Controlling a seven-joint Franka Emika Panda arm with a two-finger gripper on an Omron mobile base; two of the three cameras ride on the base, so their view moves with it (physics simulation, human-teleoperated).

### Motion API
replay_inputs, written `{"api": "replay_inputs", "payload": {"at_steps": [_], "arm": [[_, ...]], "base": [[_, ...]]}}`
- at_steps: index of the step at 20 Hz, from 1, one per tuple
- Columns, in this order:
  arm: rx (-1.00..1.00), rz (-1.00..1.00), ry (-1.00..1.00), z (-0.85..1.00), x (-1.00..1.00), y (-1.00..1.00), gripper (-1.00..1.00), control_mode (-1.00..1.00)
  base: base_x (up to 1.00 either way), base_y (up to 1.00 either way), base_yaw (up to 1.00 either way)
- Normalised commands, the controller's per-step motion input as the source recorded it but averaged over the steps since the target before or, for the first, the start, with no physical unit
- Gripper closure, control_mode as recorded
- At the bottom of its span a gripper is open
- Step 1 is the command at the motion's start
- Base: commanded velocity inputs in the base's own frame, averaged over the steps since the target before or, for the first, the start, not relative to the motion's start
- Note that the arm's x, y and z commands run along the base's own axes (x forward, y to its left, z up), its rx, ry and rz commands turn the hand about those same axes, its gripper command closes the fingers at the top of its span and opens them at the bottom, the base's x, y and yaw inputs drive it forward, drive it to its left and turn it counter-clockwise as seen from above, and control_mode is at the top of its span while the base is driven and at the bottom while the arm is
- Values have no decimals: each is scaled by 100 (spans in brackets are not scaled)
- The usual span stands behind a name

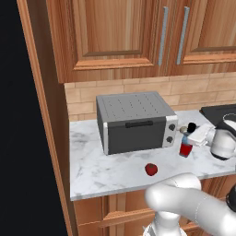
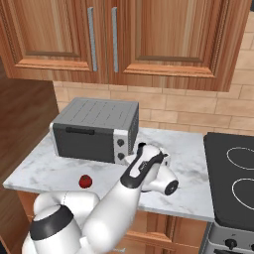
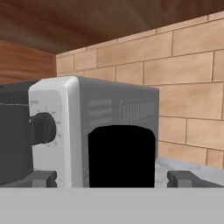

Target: Place the liquor on the top shelf of the fridge to keep it out of children's reach, and place the tomato and mushroom on lower shelves for easy access.

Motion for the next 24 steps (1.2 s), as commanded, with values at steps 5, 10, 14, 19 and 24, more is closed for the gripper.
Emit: {"api": "replay_inputs", "payload": {"at_steps": [5,10,14,19,24], "arm": [[0,0,0,-11,22,-3,-100,-100],[0,0,0,-9,19,0,100,-100],[0,0,0,0,1,0,100,-100],[0,0,0,3,-13,-9,100,-100],[0,4,-7,52,-51,-15,100,-100]], "base": [[0,0,0],[0,0,0],[0,0,0],[0,0,0],[0,0,0]]}}
